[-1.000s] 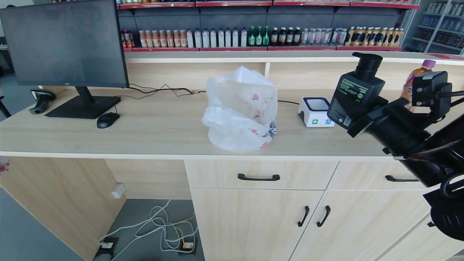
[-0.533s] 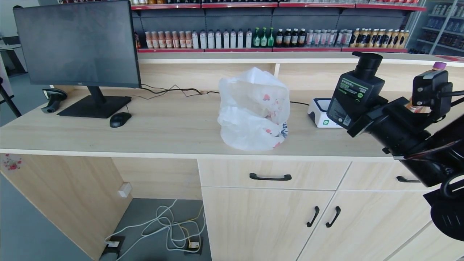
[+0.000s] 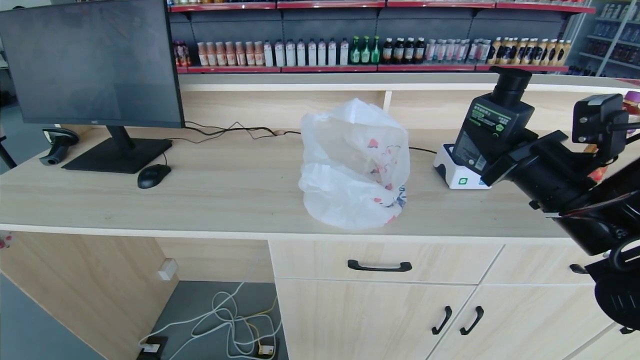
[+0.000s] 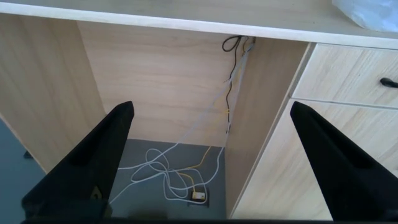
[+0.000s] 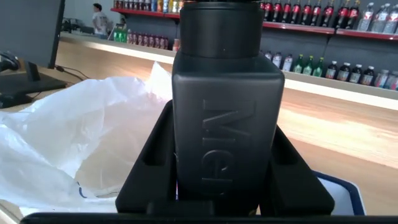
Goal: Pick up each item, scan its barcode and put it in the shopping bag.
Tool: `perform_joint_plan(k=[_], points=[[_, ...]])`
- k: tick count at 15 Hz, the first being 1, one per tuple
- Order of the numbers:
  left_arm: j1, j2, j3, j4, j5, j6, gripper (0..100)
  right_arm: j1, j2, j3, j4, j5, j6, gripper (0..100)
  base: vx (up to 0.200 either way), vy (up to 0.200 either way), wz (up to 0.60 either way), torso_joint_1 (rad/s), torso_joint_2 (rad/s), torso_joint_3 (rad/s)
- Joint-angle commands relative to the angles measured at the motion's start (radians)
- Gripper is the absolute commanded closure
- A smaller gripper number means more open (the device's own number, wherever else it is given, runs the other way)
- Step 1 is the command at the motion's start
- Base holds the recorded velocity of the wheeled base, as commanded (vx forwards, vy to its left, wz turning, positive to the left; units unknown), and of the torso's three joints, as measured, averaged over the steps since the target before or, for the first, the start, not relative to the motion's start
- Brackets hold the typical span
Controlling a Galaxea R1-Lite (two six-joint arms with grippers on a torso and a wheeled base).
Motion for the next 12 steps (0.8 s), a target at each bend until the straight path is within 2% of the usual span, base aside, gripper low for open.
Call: perform_joint_plan(k=[1,6,12], points=[[0.000,0.000,0.000,-0.001,0.000,-0.001,0,0.001,0.005,-0.007,0.003,0.000,0.000,100,0.000,0.000,0.00,0.000,0.00,0.000],[0.000,0.001,0.000,-0.001,0.000,0.003,0,0.000,0.006,-0.027,0.003,0.000,0.000,100,0.000,0.000,0.00,0.000,0.00,0.000],[0.000,0.001,0.000,-0.001,0.000,0.003,0,0.000,0.008,-0.044,0.003,0.000,0.000,100,0.000,0.000,0.60,0.006,0.00,0.002]])
